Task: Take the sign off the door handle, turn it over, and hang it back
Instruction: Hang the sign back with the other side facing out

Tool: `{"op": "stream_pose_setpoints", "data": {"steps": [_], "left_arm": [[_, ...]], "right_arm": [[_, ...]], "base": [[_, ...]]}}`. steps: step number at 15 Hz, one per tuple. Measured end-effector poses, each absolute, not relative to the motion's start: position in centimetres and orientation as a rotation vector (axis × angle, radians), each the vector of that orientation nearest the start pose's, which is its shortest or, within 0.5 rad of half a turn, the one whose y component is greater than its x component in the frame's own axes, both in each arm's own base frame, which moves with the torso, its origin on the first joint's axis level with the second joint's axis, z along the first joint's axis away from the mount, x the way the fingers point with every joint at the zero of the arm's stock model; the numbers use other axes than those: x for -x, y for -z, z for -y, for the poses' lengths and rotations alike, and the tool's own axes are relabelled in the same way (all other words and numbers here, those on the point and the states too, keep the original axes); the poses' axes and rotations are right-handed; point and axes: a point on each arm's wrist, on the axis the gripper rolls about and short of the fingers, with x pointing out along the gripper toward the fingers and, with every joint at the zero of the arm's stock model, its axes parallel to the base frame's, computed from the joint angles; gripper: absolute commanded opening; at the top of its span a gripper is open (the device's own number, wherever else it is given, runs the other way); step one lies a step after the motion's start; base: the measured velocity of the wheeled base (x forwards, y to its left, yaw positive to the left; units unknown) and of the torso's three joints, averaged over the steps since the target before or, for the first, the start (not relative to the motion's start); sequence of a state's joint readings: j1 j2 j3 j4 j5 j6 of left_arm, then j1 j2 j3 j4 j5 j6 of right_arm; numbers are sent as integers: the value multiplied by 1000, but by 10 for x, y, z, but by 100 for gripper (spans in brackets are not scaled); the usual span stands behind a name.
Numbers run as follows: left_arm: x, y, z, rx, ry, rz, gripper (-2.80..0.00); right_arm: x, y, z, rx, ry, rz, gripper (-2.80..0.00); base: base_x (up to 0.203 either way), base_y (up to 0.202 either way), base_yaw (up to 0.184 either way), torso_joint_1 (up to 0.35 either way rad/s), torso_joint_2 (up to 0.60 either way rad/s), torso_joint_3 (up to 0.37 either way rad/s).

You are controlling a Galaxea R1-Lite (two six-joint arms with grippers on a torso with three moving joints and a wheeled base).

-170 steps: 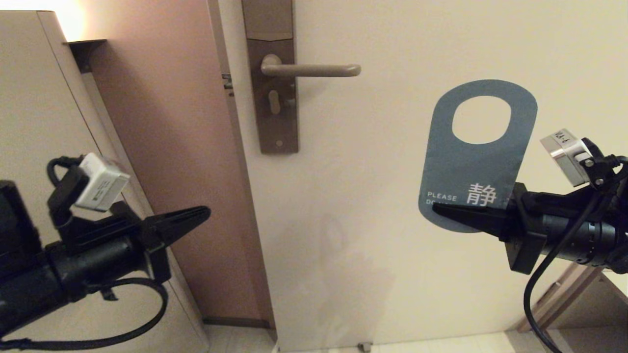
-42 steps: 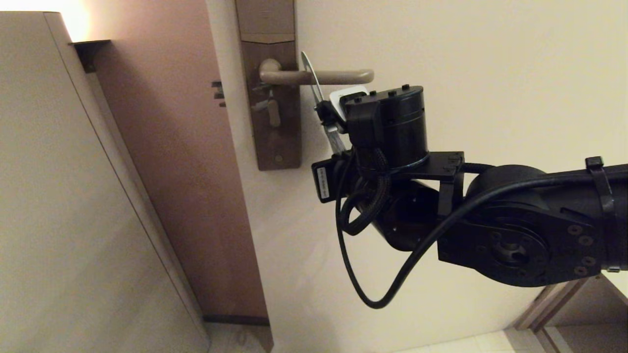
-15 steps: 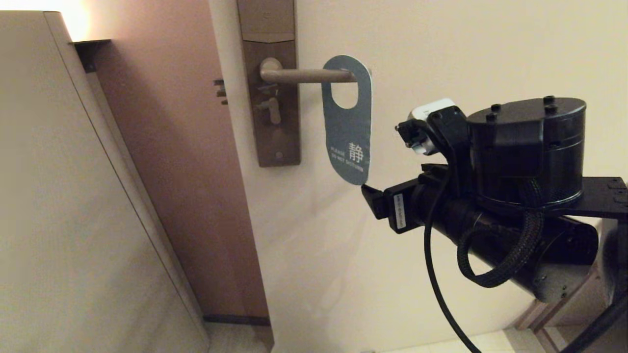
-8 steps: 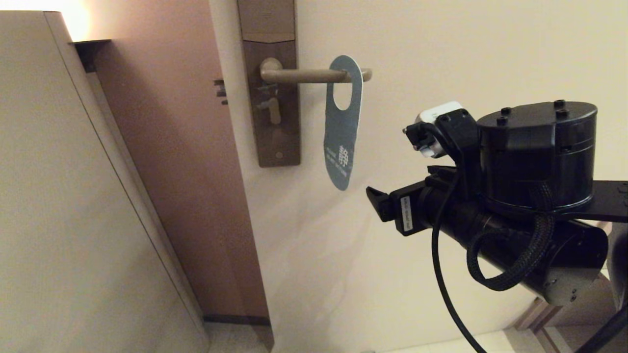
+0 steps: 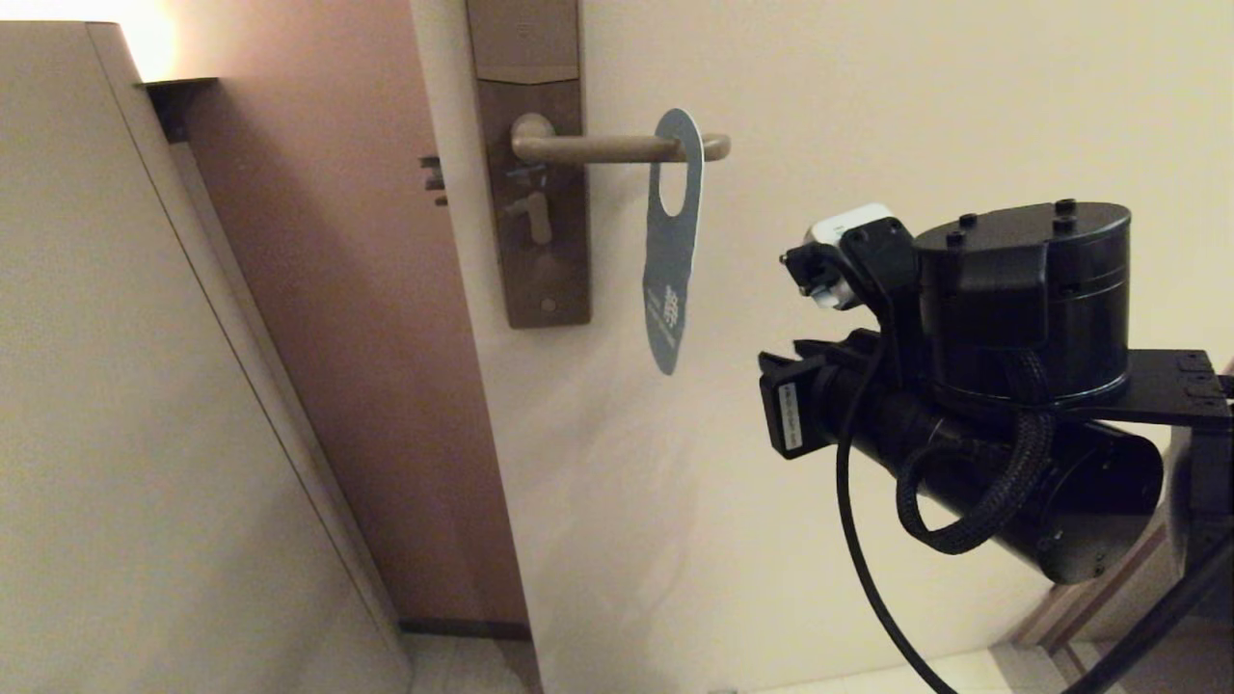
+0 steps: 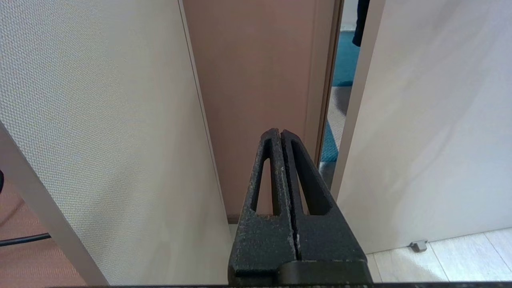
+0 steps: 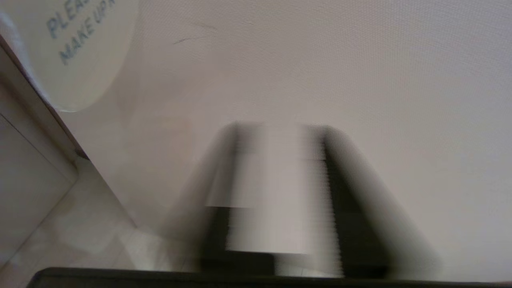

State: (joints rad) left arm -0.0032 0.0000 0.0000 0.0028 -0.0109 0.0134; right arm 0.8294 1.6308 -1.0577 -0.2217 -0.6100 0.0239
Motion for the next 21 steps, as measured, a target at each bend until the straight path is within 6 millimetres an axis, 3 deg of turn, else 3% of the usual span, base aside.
{"op": "stream_pose_setpoints", "data": {"steps": [11,21], "left_arm": [[23,-75,0,-13,14,-3,-280],[23,-75,0,-14,14,-3,-280]], "right_arm": [[-245,-254,-250,170,-223,-125,-280],[-258,-246,-276,208,-251,-113,-280]], "base": [[0,0,0,0,0,0],[0,0,0,0,0,0]]}}
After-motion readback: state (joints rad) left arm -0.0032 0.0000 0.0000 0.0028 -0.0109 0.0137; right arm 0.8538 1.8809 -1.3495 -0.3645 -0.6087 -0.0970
